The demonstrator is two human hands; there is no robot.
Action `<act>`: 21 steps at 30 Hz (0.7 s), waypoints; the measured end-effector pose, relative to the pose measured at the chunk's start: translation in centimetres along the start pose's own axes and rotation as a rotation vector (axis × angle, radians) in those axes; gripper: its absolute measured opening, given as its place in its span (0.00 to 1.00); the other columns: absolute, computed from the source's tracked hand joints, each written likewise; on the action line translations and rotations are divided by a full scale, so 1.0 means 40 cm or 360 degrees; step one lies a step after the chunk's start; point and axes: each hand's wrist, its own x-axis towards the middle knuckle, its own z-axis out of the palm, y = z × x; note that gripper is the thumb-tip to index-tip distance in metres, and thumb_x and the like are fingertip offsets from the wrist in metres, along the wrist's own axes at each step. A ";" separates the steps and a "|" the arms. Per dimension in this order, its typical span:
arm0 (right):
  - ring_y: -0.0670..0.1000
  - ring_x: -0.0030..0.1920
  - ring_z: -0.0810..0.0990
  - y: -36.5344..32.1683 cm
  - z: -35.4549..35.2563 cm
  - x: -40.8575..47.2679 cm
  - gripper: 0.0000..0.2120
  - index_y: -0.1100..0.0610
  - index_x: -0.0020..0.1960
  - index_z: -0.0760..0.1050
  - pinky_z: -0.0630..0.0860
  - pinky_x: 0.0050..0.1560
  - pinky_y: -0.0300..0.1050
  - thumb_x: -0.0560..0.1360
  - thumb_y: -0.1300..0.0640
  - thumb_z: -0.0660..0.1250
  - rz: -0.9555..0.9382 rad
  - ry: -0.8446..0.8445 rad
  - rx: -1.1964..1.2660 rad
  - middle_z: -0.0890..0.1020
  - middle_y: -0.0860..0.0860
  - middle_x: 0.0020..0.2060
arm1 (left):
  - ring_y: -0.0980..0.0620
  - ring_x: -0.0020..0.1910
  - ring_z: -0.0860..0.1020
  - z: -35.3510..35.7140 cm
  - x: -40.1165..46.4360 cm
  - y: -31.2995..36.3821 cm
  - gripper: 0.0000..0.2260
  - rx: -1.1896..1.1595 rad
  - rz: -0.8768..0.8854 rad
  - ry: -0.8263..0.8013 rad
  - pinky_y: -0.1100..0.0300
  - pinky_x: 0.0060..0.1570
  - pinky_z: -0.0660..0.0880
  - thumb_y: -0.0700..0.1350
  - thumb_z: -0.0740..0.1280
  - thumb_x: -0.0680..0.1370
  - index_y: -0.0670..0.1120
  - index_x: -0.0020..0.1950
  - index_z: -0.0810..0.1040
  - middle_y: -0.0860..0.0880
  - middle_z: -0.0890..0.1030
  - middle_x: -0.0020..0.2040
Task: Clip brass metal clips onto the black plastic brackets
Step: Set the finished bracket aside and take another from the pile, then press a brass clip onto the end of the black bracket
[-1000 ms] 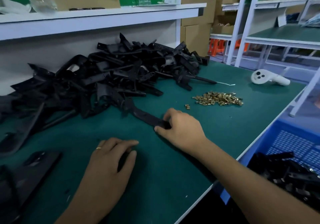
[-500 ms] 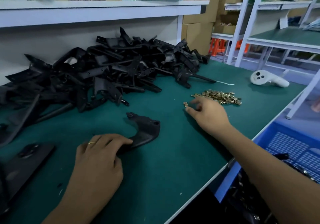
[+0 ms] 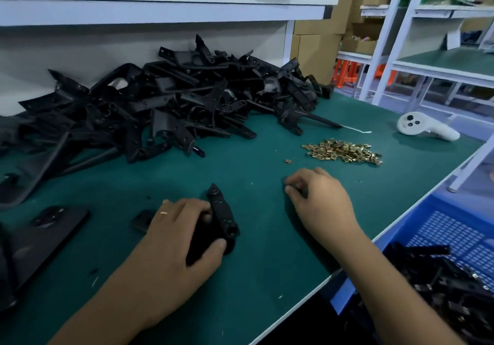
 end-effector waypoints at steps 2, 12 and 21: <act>0.45 0.43 0.76 -0.026 0.002 -0.076 0.05 0.45 0.52 0.83 0.70 0.43 0.42 0.78 0.53 0.72 -0.0007 0.0058 0.0083 0.77 0.42 0.45 | 0.69 0.62 0.63 0.000 -0.003 0.003 0.25 0.0038 0.0037 -0.0081 0.65 0.55 0.66 0.80 0.56 0.69 0.71 0.61 0.60 0.74 0.64 0.60; 0.55 0.45 0.78 -0.118 0.037 -0.193 0.05 0.45 0.52 0.86 0.70 0.40 0.46 0.78 0.51 0.73 0.0118 0.0272 0.0142 0.78 0.47 0.44 | 0.57 0.65 0.68 0.012 0.000 0.002 0.26 0.0184 0.0106 -0.0022 0.67 0.74 0.53 0.71 0.64 0.69 0.59 0.61 0.68 0.65 0.68 0.57; 0.55 0.44 0.75 -0.127 0.035 -0.194 0.05 0.51 0.50 0.83 0.68 0.41 0.47 0.79 0.50 0.70 0.0156 0.0249 0.0141 0.73 0.47 0.42 | 0.59 0.70 0.66 0.006 -0.003 -0.018 0.29 0.0000 0.0099 -0.0068 0.56 0.71 0.67 0.76 0.63 0.70 0.63 0.64 0.67 0.70 0.67 0.60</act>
